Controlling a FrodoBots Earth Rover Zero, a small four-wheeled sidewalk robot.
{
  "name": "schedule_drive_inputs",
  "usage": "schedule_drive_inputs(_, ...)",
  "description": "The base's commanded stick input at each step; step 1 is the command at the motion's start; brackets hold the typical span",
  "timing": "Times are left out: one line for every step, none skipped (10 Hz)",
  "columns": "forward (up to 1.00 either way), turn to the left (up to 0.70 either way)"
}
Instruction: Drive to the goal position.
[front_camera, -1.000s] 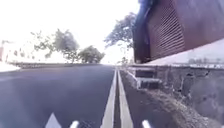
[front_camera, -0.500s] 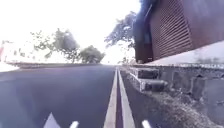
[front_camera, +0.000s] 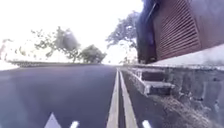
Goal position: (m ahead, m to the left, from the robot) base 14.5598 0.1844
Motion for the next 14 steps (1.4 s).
schedule_drive_inputs(0.5, 0.0)
schedule_drive_inputs(0.5, 0.0)
schedule_drive_inputs(0.5, 0.0)
schedule_drive_inputs(0.5, 0.0)
schedule_drive_inputs(0.5, 0.0)
schedule_drive_inputs(0.5, 0.0)
schedule_drive_inputs(0.5, 0.0)
schedule_drive_inputs(0.5, 0.0)
schedule_drive_inputs(0.5, 0.0)
schedule_drive_inputs(0.5, 0.0)
schedule_drive_inputs(0.5, 0.0)
schedule_drive_inputs(0.5, 0.0)
schedule_drive_inputs(0.5, 0.0)
schedule_drive_inputs(0.5, 0.0)
